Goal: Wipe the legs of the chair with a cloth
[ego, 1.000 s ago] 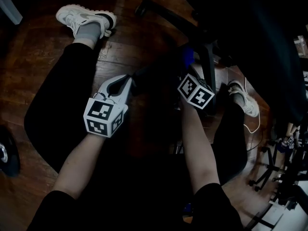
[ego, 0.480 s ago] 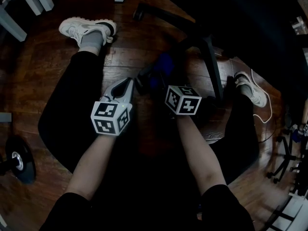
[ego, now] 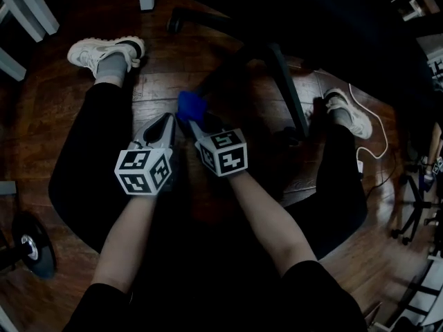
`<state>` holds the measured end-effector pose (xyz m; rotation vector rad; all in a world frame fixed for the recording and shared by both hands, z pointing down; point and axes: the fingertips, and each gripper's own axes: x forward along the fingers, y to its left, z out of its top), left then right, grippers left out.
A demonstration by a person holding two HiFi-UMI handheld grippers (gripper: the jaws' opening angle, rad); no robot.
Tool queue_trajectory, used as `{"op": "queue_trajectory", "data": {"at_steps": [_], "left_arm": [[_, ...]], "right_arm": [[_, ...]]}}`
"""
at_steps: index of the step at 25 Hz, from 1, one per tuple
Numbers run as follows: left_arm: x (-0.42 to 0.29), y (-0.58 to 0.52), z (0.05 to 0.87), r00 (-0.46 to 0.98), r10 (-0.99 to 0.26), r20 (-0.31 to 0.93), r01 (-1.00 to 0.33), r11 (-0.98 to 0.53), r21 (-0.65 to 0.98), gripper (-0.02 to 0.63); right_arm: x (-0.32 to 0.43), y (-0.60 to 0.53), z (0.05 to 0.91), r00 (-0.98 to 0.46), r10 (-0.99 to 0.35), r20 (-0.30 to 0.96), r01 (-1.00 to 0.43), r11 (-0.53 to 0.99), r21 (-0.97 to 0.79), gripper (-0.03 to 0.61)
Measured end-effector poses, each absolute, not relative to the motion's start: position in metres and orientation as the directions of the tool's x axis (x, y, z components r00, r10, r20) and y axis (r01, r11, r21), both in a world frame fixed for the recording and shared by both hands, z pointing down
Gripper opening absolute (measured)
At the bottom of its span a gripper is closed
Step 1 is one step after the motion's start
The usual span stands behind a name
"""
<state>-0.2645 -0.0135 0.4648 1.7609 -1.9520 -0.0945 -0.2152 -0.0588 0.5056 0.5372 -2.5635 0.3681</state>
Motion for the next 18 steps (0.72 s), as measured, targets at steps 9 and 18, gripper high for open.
{"op": "queue_trajectory", "data": {"at_steps": [9, 18], "left_arm": [[-0.2, -0.057, 0.426, 0.069, -0.969, 0.238, -0.943, 0.015, 0.334, 0.014], [-0.118, -0.076, 0.452, 0.185, -0.918, 0.35, -0.969, -0.111, 0.221, 0.014]], "right_arm": [[-0.087, -0.172, 0.473, -0.664, -0.659, 0.353, -0.747, 0.556, -0.365, 0.11], [-0.057, -0.259, 0.484, -0.628, -0.719, 0.298, -0.695, 0.345, -0.631, 0.112]]}}
